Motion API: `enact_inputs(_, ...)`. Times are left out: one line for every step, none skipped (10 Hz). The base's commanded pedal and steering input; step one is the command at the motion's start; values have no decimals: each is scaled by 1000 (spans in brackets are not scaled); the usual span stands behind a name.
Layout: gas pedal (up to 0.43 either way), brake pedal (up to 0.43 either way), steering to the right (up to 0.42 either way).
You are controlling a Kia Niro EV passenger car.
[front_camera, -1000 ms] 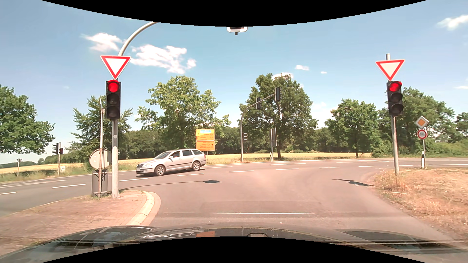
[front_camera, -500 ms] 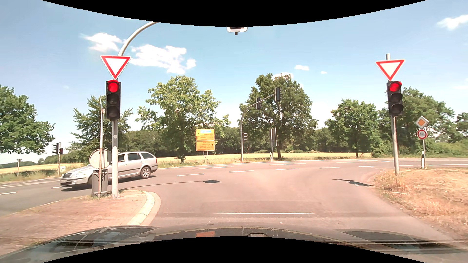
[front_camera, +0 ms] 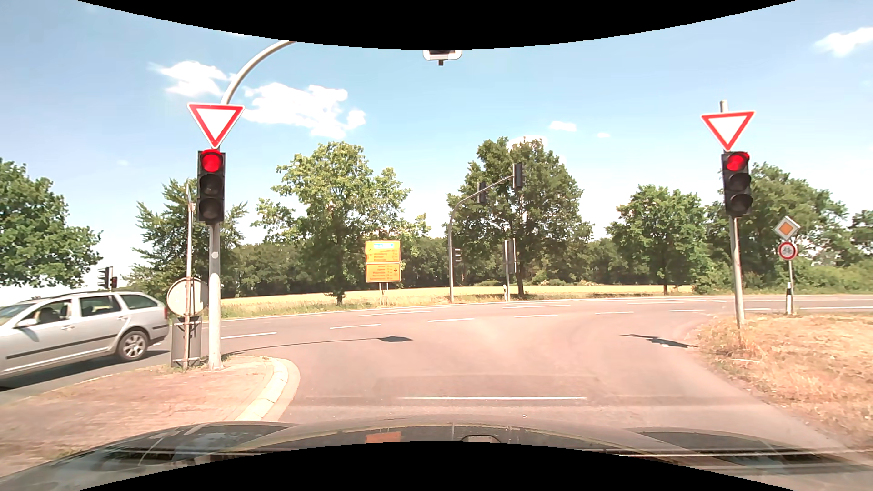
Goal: Follow the waypoints while adhering to traffic rules and regulations
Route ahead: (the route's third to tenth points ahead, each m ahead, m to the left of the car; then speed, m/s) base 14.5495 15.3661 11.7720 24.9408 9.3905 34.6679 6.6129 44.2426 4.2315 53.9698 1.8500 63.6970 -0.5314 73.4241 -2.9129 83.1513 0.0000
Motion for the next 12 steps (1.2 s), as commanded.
enact_inputs(0, 0, -3)
enact_inputs(0, 0, -3)
enact_inputs(0, 0, -3)
enact_inputs(0, 0, -3)
enact_inputs(0, 0, -3)
enact_inputs(0, 0, -3)
enact_inputs(0, 0, -3)
enact_inputs(0, 0, -4)
enact_inputs(0, 0, -4)
enact_inputs(0, 0, -4)
enact_inputs(0, 0, -4)
enact_inputs(0, 0, -5)
